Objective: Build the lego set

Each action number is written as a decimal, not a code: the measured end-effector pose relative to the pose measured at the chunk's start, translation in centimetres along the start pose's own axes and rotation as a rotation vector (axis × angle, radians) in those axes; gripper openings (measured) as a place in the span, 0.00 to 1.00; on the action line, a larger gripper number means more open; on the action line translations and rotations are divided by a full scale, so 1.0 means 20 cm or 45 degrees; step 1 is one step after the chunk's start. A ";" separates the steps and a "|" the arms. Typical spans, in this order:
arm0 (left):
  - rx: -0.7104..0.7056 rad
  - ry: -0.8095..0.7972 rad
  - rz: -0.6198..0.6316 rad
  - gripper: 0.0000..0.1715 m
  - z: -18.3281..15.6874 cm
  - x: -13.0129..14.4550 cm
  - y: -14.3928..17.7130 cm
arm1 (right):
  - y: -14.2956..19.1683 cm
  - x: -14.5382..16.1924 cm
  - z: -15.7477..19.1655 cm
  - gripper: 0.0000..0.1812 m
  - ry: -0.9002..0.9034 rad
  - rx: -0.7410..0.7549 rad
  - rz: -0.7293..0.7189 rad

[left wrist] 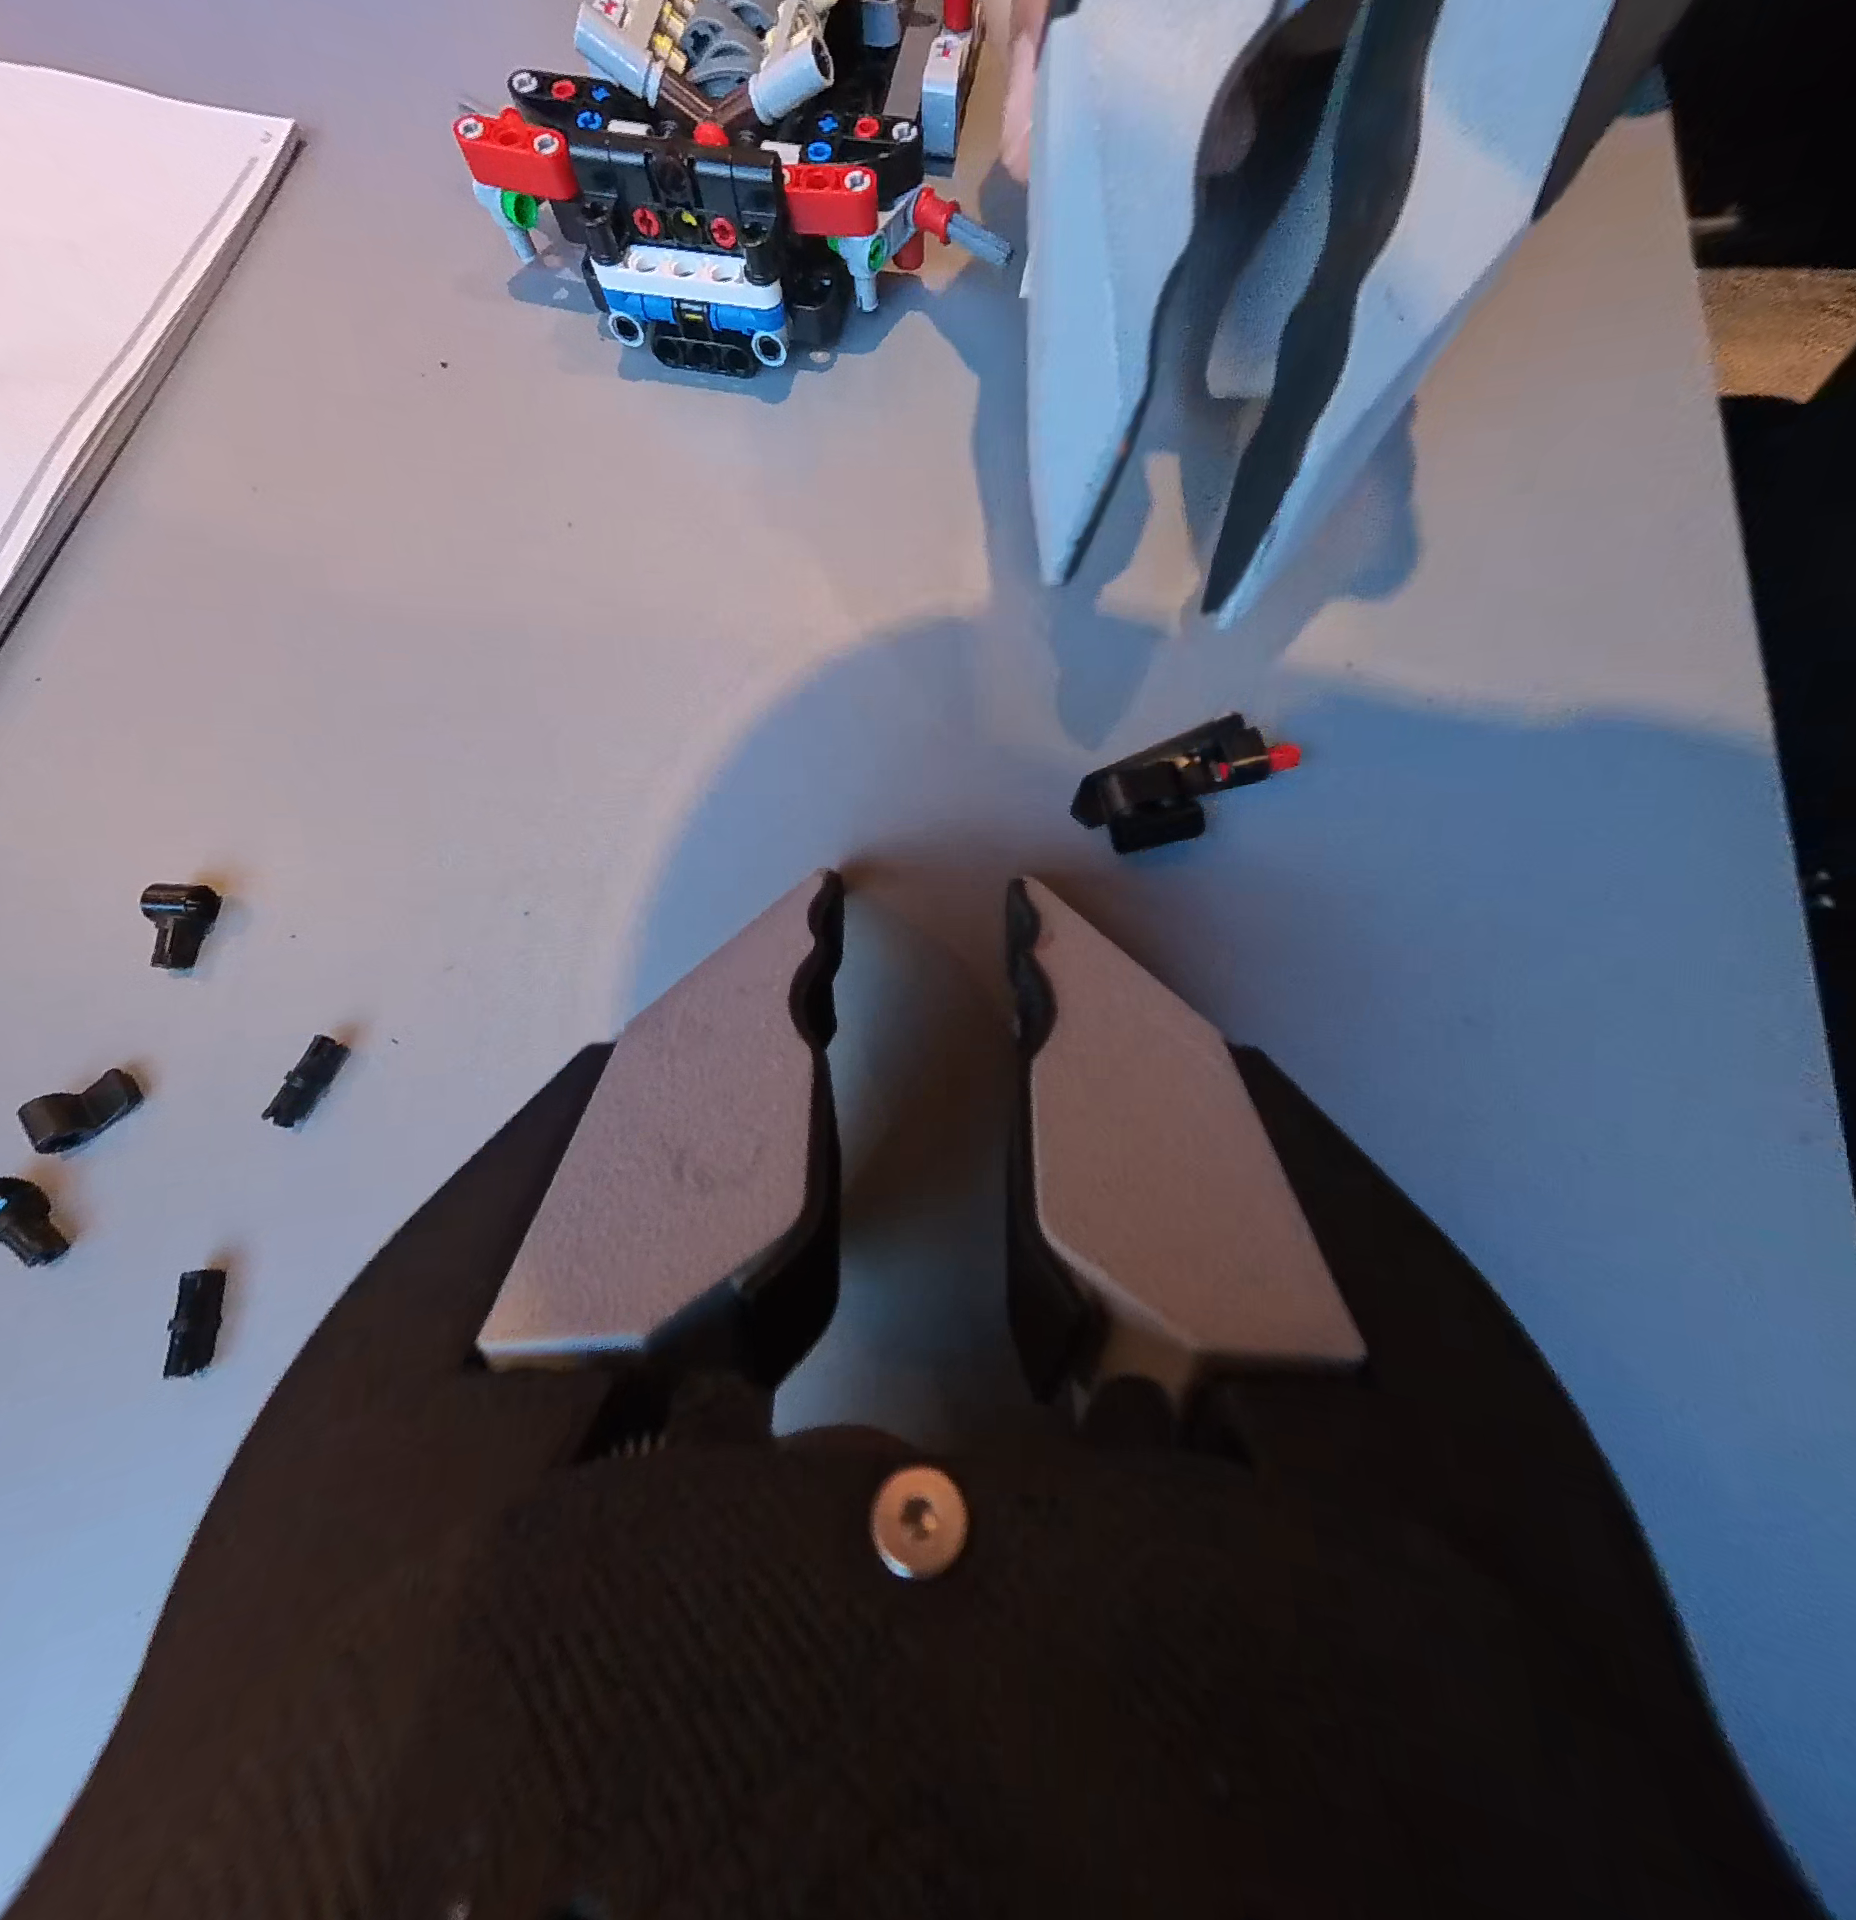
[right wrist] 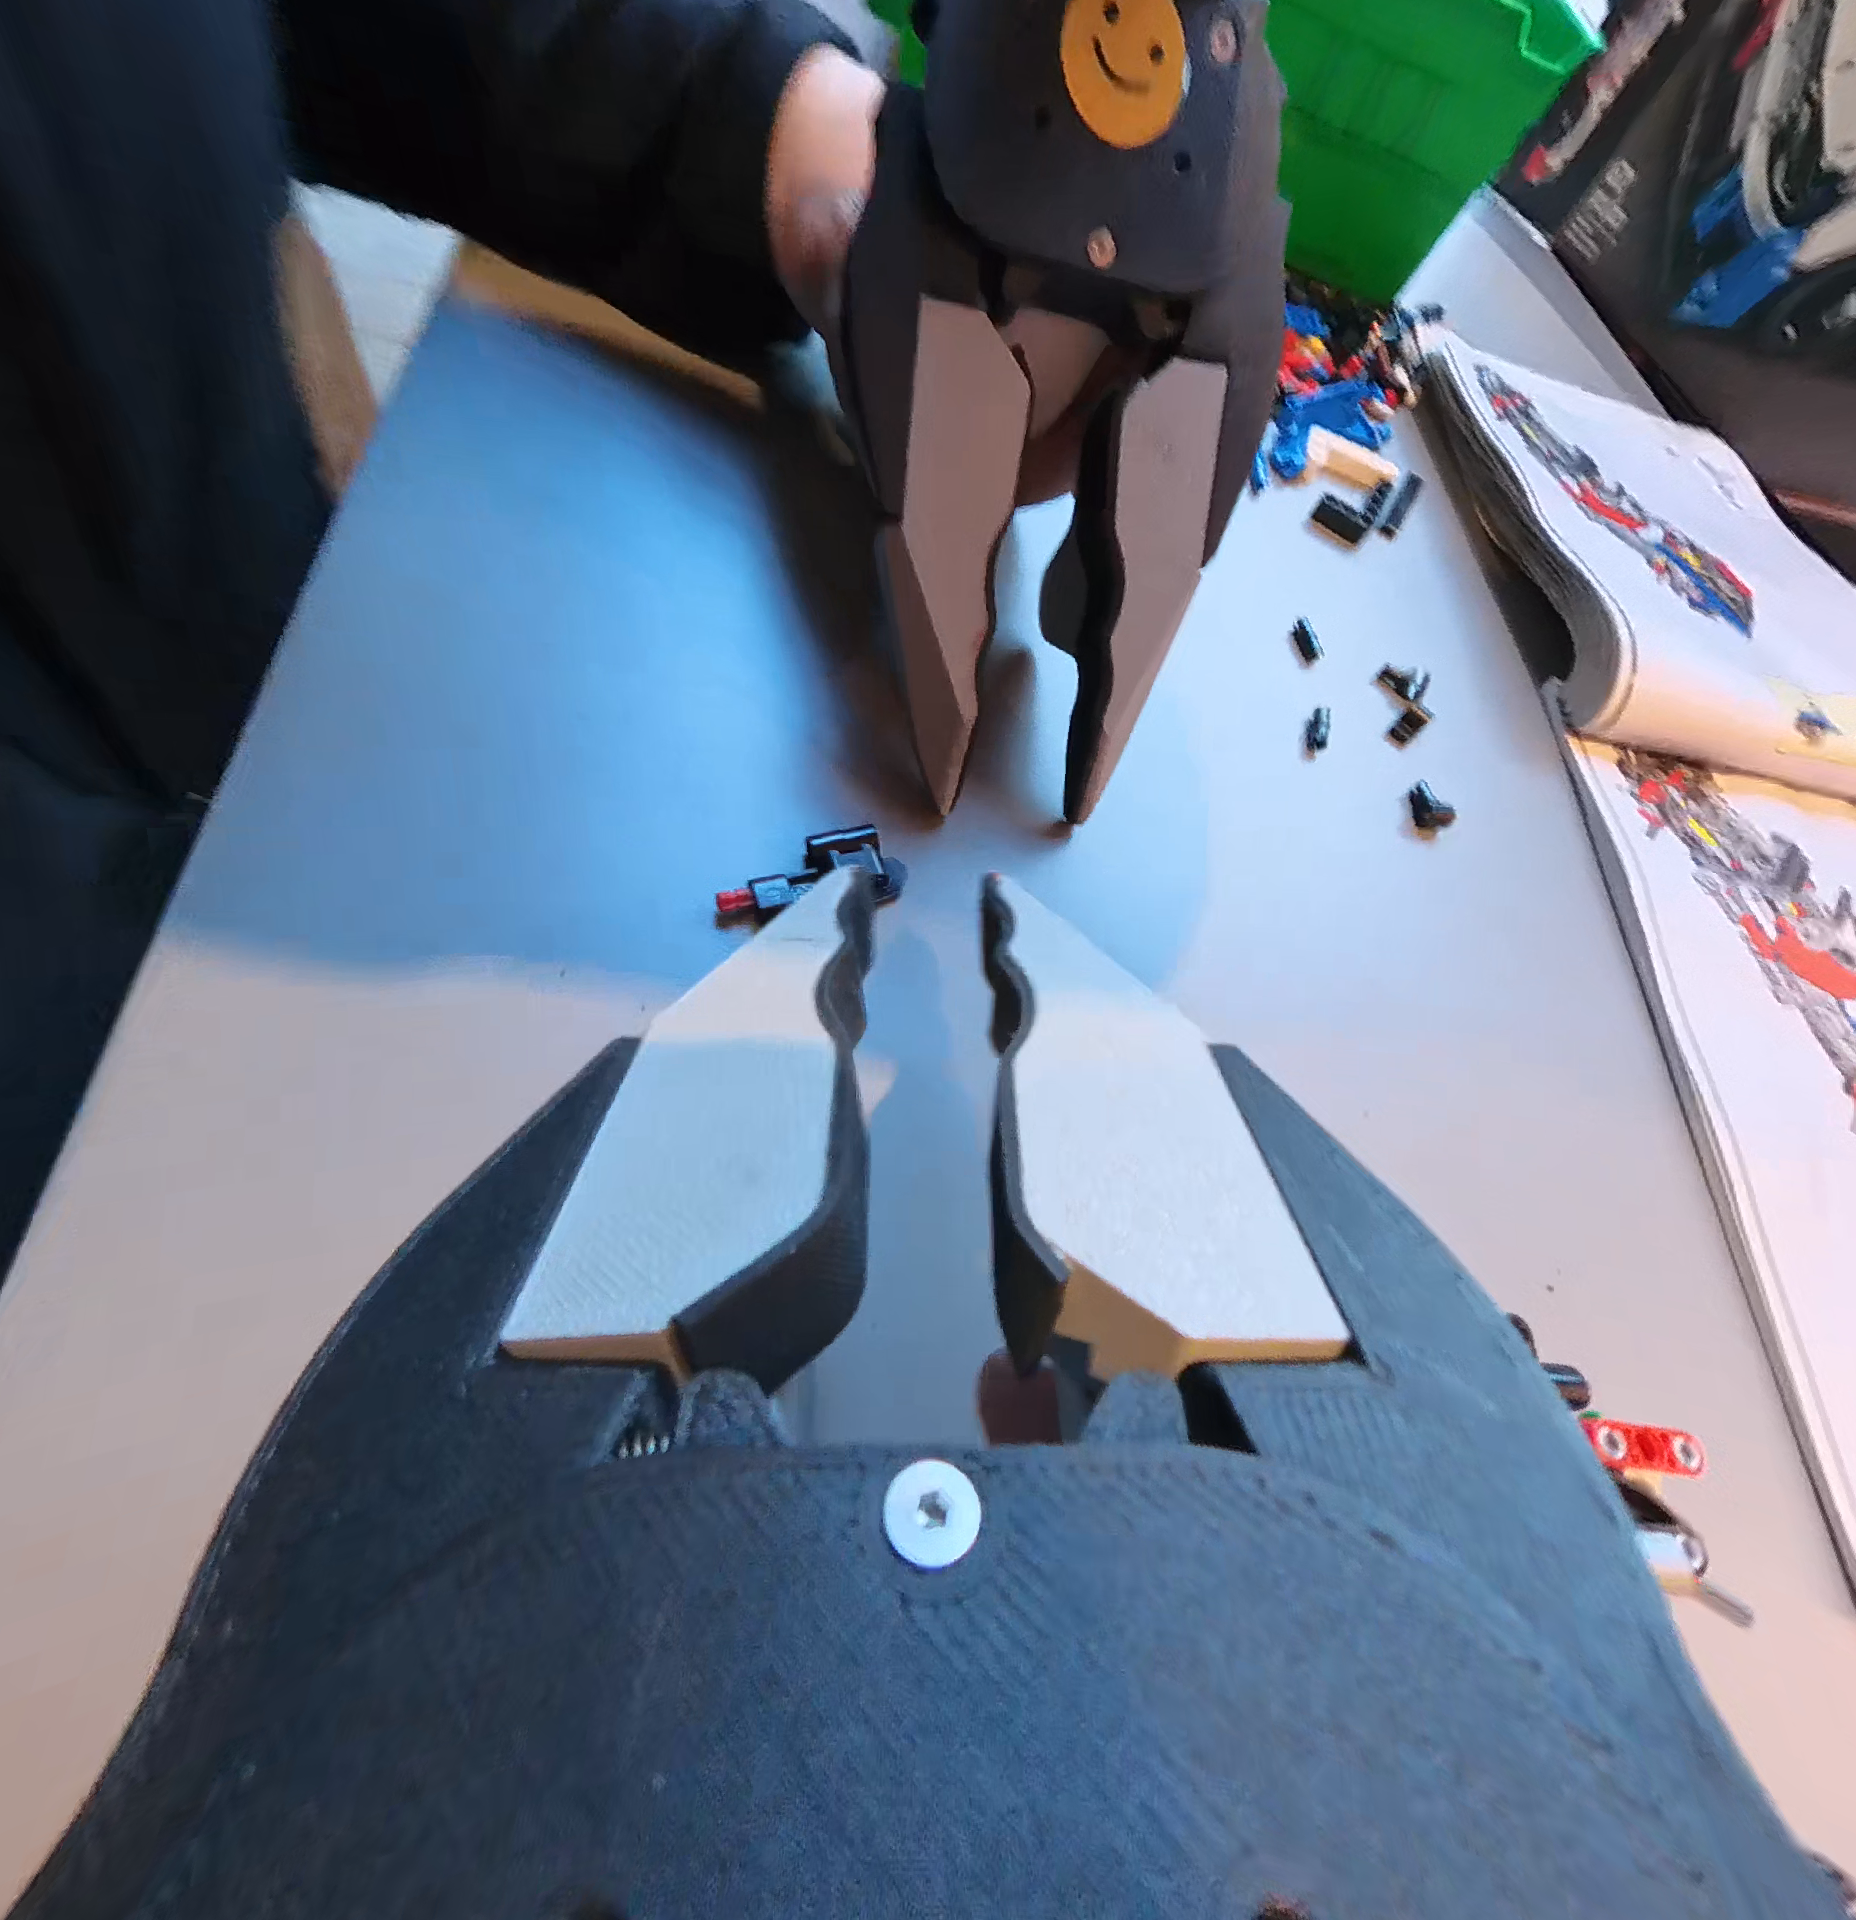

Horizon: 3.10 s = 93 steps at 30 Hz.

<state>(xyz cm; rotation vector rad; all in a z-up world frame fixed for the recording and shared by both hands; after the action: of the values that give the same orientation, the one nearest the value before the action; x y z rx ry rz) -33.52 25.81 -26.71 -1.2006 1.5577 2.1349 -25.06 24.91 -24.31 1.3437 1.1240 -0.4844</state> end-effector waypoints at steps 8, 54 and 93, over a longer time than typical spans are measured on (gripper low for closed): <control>-0.045 -0.088 -0.017 0.10 -0.04 0.00 0.02 | -0.09 0.02 0.05 0.24 -0.047 0.190 0.165; -0.032 -0.078 -0.020 0.08 -0.01 -0.01 0.00 | 0.32 -0.09 -0.20 0.09 -0.239 0.447 -0.473; -0.018 -0.069 -0.028 0.08 -0.01 -0.01 0.00 | 0.33 -0.10 -0.19 0.07 -0.221 0.448 -0.504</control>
<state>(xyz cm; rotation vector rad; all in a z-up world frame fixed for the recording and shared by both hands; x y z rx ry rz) -33.39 25.68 -26.57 -1.1482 1.5029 2.1498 -21.93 29.30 -18.60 1.3459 1.1991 -1.1093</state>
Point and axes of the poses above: each gripper's, where its closed fingertips meet, y back along the fingers, x out of its underside, z = x × y across the jaws, the point moved 3 cm from there along y, back along the fingers, and after that the axes turned 9 degrees about -x, right-handed, at the moved point
